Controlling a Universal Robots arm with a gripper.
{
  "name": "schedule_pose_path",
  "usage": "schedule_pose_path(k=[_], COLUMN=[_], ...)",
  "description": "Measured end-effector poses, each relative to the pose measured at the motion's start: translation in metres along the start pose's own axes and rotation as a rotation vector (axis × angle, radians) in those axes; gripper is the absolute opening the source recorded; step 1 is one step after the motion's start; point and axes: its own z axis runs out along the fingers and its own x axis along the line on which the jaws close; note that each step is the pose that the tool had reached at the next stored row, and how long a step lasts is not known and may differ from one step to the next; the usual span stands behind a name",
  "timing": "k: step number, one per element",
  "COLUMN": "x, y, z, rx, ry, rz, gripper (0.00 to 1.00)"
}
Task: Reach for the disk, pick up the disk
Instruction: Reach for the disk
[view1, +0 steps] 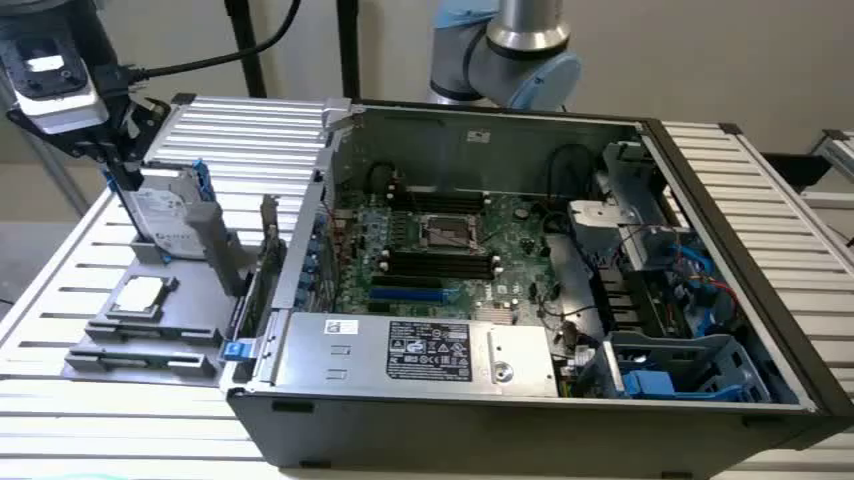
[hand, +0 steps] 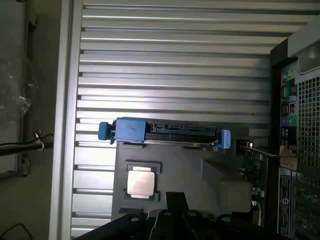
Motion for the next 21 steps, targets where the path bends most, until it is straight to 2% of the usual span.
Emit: schedule_pose_path(k=[14,21], x=[0.001,0.01], y=[0.0,0.0128], z=[-0.0001,-0.0025], rx=[0.0001,0.0009], ry=[-0.0006,-0.0057], rz=[0.0,0.0], gripper=[0.11,0.11])
